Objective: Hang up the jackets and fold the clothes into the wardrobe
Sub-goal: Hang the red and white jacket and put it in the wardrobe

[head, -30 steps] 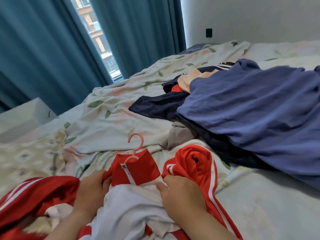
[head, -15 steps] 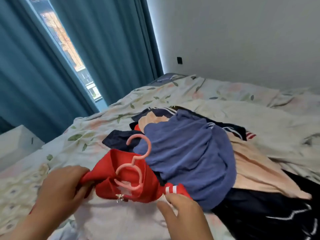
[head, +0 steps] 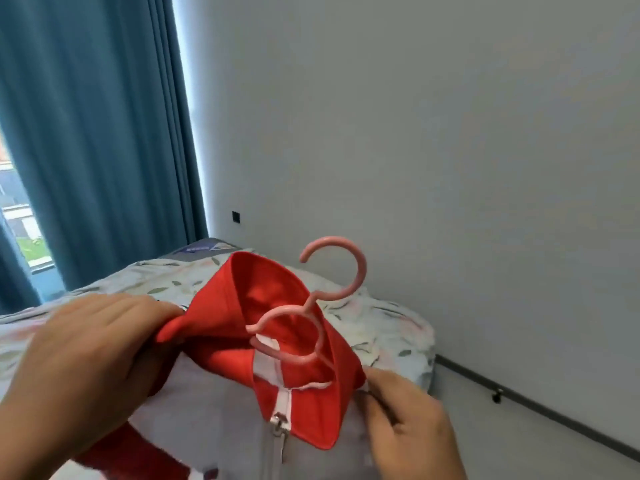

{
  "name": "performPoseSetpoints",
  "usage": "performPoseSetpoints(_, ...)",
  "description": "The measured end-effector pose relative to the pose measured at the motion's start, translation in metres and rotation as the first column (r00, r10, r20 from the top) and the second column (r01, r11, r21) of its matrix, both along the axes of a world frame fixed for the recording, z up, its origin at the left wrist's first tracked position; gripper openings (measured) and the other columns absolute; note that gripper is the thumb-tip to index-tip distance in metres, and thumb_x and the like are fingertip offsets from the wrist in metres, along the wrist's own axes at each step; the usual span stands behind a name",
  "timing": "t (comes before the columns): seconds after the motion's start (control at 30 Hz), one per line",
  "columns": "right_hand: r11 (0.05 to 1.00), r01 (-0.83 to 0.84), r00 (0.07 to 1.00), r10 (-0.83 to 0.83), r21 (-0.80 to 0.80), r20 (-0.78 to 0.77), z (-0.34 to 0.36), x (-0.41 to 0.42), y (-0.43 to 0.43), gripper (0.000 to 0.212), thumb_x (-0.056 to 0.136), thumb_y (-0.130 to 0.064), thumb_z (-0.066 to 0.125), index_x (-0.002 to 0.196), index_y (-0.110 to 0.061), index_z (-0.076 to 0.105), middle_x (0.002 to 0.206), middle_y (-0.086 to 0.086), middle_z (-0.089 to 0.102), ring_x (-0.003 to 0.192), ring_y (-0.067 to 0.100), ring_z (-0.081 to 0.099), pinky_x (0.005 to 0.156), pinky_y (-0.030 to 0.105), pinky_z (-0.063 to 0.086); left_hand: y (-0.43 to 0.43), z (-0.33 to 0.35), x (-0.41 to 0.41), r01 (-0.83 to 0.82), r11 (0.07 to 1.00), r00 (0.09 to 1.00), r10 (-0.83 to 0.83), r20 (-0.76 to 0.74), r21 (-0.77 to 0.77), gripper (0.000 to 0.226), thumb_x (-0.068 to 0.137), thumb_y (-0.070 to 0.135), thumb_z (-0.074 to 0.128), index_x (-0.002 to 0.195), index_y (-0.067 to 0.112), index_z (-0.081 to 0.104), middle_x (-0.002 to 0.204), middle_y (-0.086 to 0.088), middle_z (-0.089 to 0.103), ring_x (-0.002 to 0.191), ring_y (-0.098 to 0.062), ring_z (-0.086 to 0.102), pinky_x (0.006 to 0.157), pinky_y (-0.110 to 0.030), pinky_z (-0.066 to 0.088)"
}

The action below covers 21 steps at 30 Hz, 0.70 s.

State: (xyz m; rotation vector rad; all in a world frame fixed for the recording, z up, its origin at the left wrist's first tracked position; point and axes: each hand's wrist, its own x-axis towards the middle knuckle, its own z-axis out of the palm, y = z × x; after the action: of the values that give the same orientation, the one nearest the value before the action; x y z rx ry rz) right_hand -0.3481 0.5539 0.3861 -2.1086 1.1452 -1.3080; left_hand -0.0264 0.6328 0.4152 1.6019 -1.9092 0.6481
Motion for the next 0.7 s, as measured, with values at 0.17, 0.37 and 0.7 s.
performPoseSetpoints(0.17,0.959,0.241,0.949,-0.266,-0.151,-0.172,0.079,-0.119,0.016,0.012,0.072,-0.039,0.080,0.076,-0.033,0.070,0.061,-0.010,0.063,0.060,0.008,0.057,0.062,0.025,0.044,-0.008,0.111,-0.122,0.066,0.996,0.995,-0.070,-0.064,-0.066,0.023,0.091,0.041,0.046,0.092,0.026,0.064,0.079,0.004,0.066,0.066,-0.032,0.062,0.058,-0.046,0.047)
performPoseSetpoints(0.37,0.868,0.407,0.858,-0.470,-0.284,-0.207,0.158,-0.199,0.036,0.038,0.077,-0.056,0.054,0.058,-0.023,0.062,0.056,-0.006,0.056,0.055,0.010,0.052,0.048,0.029,0.043,-0.022,0.156,-0.200,0.239,0.967,0.952,-0.250,-0.179,-0.083,0.034,0.095,0.055,0.037,0.103,0.032,0.060,0.084,0.005,0.069,0.072,-0.031,0.066,0.060,-0.051,0.051)
performPoseSetpoints(0.7,0.851,0.525,0.846,-0.517,0.035,-0.129,0.217,-0.255,0.031,0.022,0.078,-0.047,0.074,0.075,-0.030,0.058,0.067,-0.016,0.059,0.059,0.005,0.049,0.050,0.020,0.037,-0.089,0.225,-0.268,0.431,0.903,0.888,-0.424,-0.178,-0.001,0.025,0.083,0.047,0.041,0.099,0.035,0.056,0.072,0.017,0.065,0.065,-0.022,0.066,0.052,-0.039,0.052)
